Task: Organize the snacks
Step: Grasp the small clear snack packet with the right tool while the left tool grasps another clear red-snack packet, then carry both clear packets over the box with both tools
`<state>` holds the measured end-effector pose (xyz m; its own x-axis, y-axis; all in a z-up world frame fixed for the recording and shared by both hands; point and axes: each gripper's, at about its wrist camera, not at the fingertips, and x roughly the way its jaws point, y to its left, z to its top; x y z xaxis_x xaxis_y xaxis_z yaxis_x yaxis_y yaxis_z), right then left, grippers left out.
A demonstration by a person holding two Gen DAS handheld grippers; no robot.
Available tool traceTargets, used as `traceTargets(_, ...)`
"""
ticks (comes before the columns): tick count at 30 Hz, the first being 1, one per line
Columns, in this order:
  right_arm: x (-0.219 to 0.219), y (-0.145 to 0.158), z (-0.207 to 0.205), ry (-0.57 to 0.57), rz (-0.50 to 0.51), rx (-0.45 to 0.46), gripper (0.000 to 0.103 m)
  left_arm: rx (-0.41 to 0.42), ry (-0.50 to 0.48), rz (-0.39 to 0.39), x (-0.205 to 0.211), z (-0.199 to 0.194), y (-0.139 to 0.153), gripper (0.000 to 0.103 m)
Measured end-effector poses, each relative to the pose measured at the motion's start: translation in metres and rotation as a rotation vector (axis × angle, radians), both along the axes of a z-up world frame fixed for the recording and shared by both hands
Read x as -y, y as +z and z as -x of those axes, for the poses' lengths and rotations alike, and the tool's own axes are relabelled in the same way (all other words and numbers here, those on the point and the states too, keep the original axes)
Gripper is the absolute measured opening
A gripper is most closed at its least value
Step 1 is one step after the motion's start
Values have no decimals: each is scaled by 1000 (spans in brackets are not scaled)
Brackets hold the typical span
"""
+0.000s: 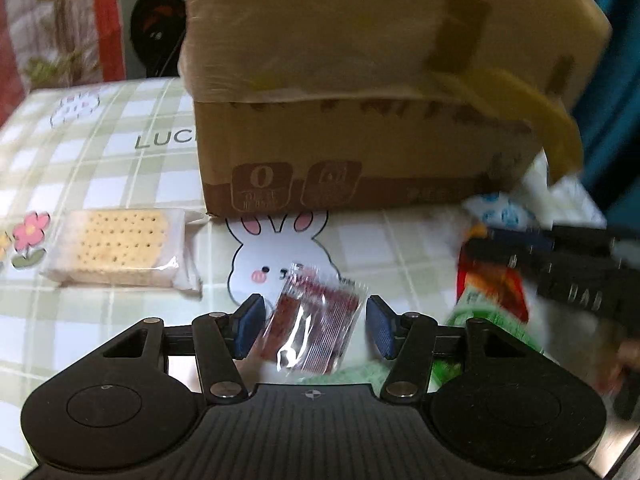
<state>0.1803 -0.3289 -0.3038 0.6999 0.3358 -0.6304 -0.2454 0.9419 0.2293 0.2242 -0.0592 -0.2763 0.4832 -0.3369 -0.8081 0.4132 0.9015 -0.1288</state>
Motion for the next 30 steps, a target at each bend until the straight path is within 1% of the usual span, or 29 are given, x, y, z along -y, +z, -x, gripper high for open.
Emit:
traceTargets(7, -1, -5, 3, -28, -29, 6, 15, 50, -65, -81, -3, 5, -1, 61)
traceTargets(11, 0, -2, 8, -37, -39, 12, 15, 69, -90, -131, 8, 9, -3, 68)
traceTargets(13, 0, 0, 11, -39, -42, 16, 15, 85, -103, -138, 14, 11, -5, 69)
traceTargets(14, 0, 2, 12, -40, -41, 19, 15, 88, -103, -138, 15, 12, -5, 69)
traceTargets(15, 0, 3, 14, -40, -42, 21, 15, 85, -99, -131, 15, 11, -5, 66)
traceTargets(16, 1, 6, 16, -40, -43, 25, 15, 89, -96, -126, 13, 13, -5, 60)
traceTargets(17, 1, 7, 18, -40, -43, 28, 15, 99, -95, -124, 12, 14, -3, 44)
traceTargets(20, 0, 13, 22, -38, -39, 45, 15, 92, -89, -113, 9, 16, 0, 41)
traceTargets(24, 1, 29, 31, -33, -36, 90, 15, 130, -61, -67, 2, 23, 18, 41)
traceTargets(30, 6, 64, 44, -26, -33, 195, 15, 259, -39, 11, -12, 34, 71, 41)
